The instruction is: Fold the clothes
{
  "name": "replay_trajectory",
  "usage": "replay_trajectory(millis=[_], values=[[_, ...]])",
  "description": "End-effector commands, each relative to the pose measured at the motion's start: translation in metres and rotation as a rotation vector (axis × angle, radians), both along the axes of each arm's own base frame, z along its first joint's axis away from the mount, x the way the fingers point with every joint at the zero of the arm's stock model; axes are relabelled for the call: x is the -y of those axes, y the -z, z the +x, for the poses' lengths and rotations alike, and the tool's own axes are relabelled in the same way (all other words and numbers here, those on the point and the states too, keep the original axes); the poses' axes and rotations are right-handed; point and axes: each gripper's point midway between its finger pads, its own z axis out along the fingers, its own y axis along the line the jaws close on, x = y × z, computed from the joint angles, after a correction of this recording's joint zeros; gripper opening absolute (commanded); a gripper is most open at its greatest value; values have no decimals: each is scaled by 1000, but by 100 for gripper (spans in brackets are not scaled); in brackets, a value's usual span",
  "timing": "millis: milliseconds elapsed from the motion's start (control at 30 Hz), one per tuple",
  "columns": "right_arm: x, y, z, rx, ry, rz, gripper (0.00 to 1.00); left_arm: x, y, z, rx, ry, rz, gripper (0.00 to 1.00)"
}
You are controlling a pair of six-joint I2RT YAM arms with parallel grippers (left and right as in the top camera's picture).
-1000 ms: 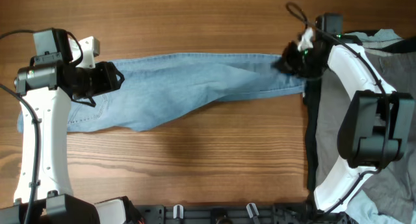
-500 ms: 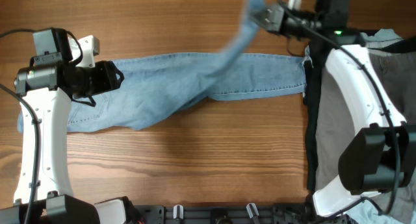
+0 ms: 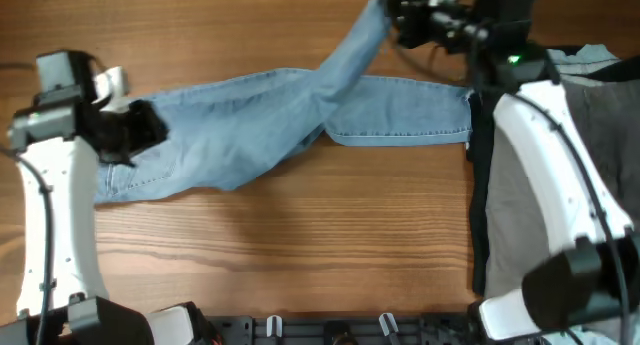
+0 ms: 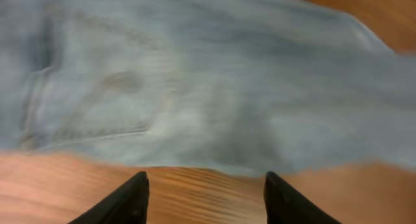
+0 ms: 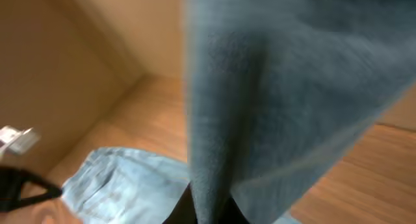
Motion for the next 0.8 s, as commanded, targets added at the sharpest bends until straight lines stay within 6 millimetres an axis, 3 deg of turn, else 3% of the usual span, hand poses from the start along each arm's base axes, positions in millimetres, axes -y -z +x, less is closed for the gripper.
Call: replay_trajectory(millis=[0,33,133,267,367,467,533,600,667,700,733,767], values=[[20,-3,7,6,135,-78,4,-71,35,-31,-134,-402,-16,19],[26,1,8,-9,164,-95,4,-90,56,-44,-178,-497,-44,4],[27,2,8,6,158,-114,4,-126,109,-54,-215,-608,-78,4],[23,5,6,3,141,-127,4,-147,184,-68,-367,-669,-39,4],[-4,4,-7,28,46,-136,4,-186,218,-74,-358,-787,21,4],[-39,10,-24,14,-8,-160,4,-235,207,-58,-198,-820,91,4],[-49,19,-29,-8,35,-203,4,-260,193,-53,-147,-834,139,4],[-43,31,-22,-21,122,-253,4,-273,182,-47,-119,-797,173,4],[-30,44,2,48,185,-358,4,-274,181,-45,-110,-808,170,4],[-56,14,4,245,39,-336,4,-272,182,-45,-115,-806,165,4],[-77,-15,-6,329,-56,-223,4,-271,182,-47,-124,-806,162,4],[-113,-94,-37,465,-191,56,4,-268,184,-50,-142,-805,156,4]])
